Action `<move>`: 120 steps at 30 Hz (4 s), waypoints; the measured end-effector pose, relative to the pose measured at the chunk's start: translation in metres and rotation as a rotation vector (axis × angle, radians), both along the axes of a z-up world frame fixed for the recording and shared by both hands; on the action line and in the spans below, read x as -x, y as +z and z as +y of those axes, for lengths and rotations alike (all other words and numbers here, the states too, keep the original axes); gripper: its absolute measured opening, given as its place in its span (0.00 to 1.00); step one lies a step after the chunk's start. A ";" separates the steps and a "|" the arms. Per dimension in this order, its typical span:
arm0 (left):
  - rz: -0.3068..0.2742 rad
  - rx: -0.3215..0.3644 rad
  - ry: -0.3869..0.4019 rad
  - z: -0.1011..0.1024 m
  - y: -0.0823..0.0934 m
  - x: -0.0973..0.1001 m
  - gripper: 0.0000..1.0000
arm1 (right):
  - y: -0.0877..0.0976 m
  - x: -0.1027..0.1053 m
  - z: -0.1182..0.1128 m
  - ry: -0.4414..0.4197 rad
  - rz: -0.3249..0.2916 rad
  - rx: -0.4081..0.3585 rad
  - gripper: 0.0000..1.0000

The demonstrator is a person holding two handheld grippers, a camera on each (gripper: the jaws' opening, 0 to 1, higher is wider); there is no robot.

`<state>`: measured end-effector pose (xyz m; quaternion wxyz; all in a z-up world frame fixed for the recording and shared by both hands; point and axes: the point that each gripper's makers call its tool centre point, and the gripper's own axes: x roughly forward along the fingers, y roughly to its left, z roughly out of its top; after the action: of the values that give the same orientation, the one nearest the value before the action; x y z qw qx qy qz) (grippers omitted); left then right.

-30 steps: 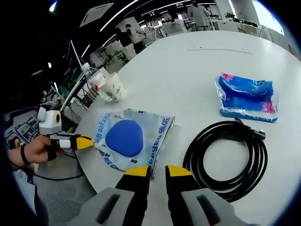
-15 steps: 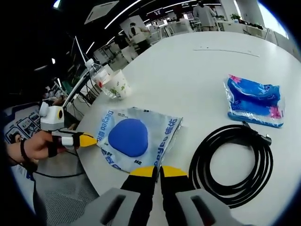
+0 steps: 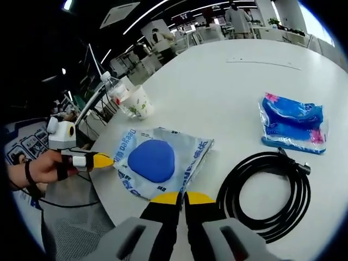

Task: Arrange the tabletop items into an orderly group along one side of the table until the central work area is clear of visible clutter.

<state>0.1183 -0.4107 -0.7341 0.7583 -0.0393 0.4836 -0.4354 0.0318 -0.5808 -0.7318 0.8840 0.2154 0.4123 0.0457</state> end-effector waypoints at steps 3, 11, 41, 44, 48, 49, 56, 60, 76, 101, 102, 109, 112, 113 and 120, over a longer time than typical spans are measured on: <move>0.001 0.008 0.005 -0.003 0.004 -0.001 0.00 | 0.002 0.000 -0.002 0.005 -0.008 0.005 0.00; -0.005 0.034 0.003 -0.021 0.014 -0.007 0.00 | 0.009 -0.007 -0.017 -0.014 -0.034 0.015 0.00; 0.033 0.105 0.157 -0.066 0.021 -0.056 0.00 | 0.015 -0.046 -0.059 -0.075 -0.042 0.028 0.00; 0.040 0.108 0.169 -0.066 0.018 -0.071 0.00 | 0.013 -0.056 -0.066 -0.076 -0.039 0.029 0.00; 0.050 0.107 0.187 -0.069 0.009 -0.081 0.00 | 0.011 -0.058 -0.064 -0.081 -0.027 0.031 0.00; 0.052 0.105 0.189 -0.069 0.008 -0.081 0.00 | 0.012 -0.057 -0.061 -0.081 -0.024 0.031 0.00; 0.071 0.095 0.219 -0.073 0.003 -0.079 0.00 | 0.005 -0.062 -0.064 -0.096 -0.003 0.023 0.00; 0.085 0.103 0.235 -0.077 0.003 -0.083 0.00 | 0.004 -0.066 -0.067 -0.123 -0.001 0.013 0.00; 0.066 0.086 0.231 -0.077 -0.009 -0.093 0.01 | -0.006 -0.073 -0.072 -0.151 0.005 0.008 0.00; 0.045 0.070 0.232 -0.064 -0.002 -0.087 0.10 | 0.000 -0.066 -0.076 -0.198 -0.013 -0.002 0.01; 0.044 0.070 0.231 -0.064 -0.001 -0.086 0.10 | 0.000 -0.065 -0.076 -0.196 -0.011 -0.002 0.01; 0.037 0.069 0.225 -0.059 0.006 -0.075 0.09 | -0.006 -0.060 -0.080 -0.205 -0.007 -0.001 0.03; 0.037 0.067 0.223 -0.058 0.002 -0.076 0.09 | -0.005 -0.054 -0.079 -0.207 -0.007 0.003 0.03; 0.038 0.068 0.221 -0.058 0.001 -0.076 0.09 | -0.004 -0.053 -0.080 -0.209 -0.009 0.004 0.02; 0.050 0.064 0.202 -0.062 -0.003 -0.065 0.08 | 0.002 -0.041 -0.080 -0.231 -0.014 0.005 0.02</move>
<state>0.1835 -0.4726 -0.7373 0.7845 -0.1227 0.4817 -0.3707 0.0727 -0.6609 -0.7300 0.8867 0.2591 0.3789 -0.0560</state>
